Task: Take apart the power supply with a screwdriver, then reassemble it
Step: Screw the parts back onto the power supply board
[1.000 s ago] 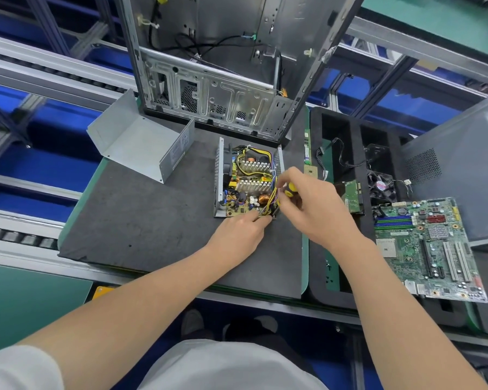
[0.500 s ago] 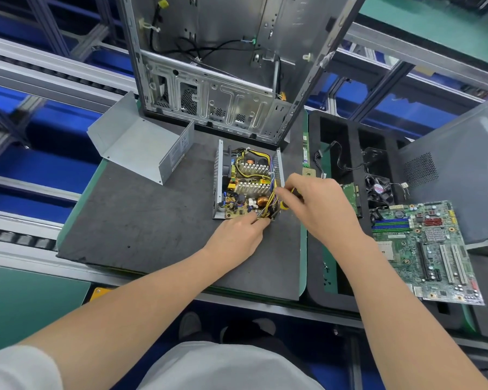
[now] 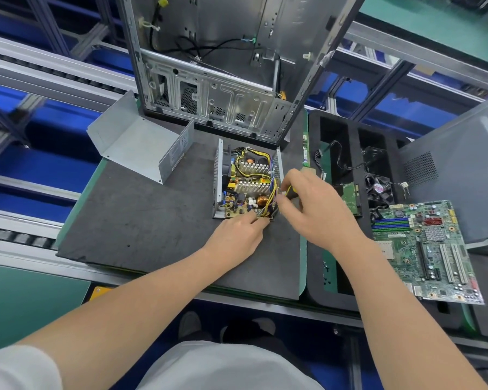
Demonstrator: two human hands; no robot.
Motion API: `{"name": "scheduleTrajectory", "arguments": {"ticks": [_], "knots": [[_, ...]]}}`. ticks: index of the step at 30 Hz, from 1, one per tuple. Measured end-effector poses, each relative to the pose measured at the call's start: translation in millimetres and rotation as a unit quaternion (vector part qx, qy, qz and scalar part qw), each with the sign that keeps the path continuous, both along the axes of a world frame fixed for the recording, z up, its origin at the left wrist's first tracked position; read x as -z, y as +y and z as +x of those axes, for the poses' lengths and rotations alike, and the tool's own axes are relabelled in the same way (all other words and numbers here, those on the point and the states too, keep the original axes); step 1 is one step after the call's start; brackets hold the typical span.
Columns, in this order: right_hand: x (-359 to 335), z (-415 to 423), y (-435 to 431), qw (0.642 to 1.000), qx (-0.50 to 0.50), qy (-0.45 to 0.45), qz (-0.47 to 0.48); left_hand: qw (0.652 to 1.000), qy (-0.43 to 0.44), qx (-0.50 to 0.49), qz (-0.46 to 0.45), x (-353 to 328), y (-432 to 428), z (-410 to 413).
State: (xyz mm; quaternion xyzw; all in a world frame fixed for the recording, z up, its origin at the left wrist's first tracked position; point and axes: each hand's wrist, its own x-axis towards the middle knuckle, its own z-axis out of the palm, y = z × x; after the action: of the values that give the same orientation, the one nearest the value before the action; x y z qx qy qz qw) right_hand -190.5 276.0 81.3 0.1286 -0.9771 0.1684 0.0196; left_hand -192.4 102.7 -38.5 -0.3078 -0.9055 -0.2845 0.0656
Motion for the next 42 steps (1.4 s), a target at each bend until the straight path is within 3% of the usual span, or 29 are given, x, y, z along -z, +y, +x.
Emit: {"name": "scheduleTrajectory", "arguments": {"ticks": [3, 9, 13, 17, 20, 24, 28, 32, 37, 42], "knots": [[-2, -2, 3, 0.998, -0.031, -0.048, -0.024, 1.000, -0.008, -0.001, -0.007, 1, 1, 0], [2, -2, 0, 0.998, 0.036, 0.044, 0.040, 1.000, -0.001, 0.006, -0.020, -1, 0, 0], [5, 0, -2, 0.998, -0.020, -0.047, -0.046, 1.000, -0.001, 0.002, -0.024, 2, 1, -1], [10, -2, -2, 0.999, 0.028, 0.010, 0.019, 1.000, 0.009, 0.013, -0.019, 5, 1, -1], [7, -2, -4, 0.999, 0.044, 0.029, -0.002, 1.000, 0.021, 0.011, -0.008, 9, 1, -2], [4, -2, -2, 0.998, -0.016, -0.040, -0.038, 1.000, 0.020, 0.014, 0.007, 11, 2, -2], [1, -9, -2, 0.999, 0.031, 0.000, 0.021, 0.992, -0.064, -0.002, 0.110, 8, -3, -3], [2, -16, -6, 0.995, 0.087, 0.018, 0.054, 0.953, -0.139, -0.055, 0.264, -16, -1, -9], [1, -16, -12, 0.986, 0.118, 0.055, 0.104, 0.943, -0.221, 0.002, 0.249, -50, 7, -36], [-12, -16, -7, 0.990, 0.095, 0.010, 0.105, 0.940, -0.257, 0.045, 0.218, -58, 9, -64]]}}
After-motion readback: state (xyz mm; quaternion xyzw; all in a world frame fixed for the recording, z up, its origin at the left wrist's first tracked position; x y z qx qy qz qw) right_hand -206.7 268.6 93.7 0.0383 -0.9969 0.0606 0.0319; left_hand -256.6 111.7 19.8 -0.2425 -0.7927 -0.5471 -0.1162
